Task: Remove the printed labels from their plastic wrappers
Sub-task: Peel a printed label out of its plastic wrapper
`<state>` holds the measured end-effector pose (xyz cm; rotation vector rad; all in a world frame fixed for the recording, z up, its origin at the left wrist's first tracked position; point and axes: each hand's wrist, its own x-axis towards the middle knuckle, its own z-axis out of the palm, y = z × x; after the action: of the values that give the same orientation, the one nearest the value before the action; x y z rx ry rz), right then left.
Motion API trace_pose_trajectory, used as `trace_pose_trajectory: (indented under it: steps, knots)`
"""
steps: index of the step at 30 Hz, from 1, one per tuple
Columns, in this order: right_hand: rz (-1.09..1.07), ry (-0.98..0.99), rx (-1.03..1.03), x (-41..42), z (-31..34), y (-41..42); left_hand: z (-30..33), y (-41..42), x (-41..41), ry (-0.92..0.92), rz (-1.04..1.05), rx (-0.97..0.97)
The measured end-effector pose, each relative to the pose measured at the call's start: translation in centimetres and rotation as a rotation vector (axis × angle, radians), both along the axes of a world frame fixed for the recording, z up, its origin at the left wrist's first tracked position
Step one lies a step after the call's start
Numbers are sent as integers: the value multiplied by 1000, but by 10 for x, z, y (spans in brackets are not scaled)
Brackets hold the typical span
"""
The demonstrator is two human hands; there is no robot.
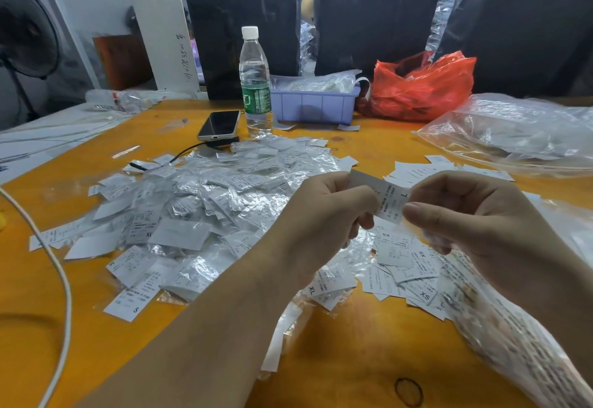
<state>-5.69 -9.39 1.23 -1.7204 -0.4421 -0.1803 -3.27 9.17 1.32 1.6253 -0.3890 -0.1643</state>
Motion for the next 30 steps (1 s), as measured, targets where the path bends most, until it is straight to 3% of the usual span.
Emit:
trace_pose_trajectory:
  steps: [10, 18, 23, 30]
  knots:
    - [-21, 2, 25, 1, -1, 0, -5, -5, -2, 25, -69, -12]
    - [-63, 13, 19, 2, -1, 1, -5, -9, -6, -57, -77, 130]
    - [-18, 16, -49, -1, -1, 5, -8, -11, -12, -226, -104, 353]
    - [-44, 90, 32, -1, 0, 4, -11, -11, -12, -364, 3, 411]
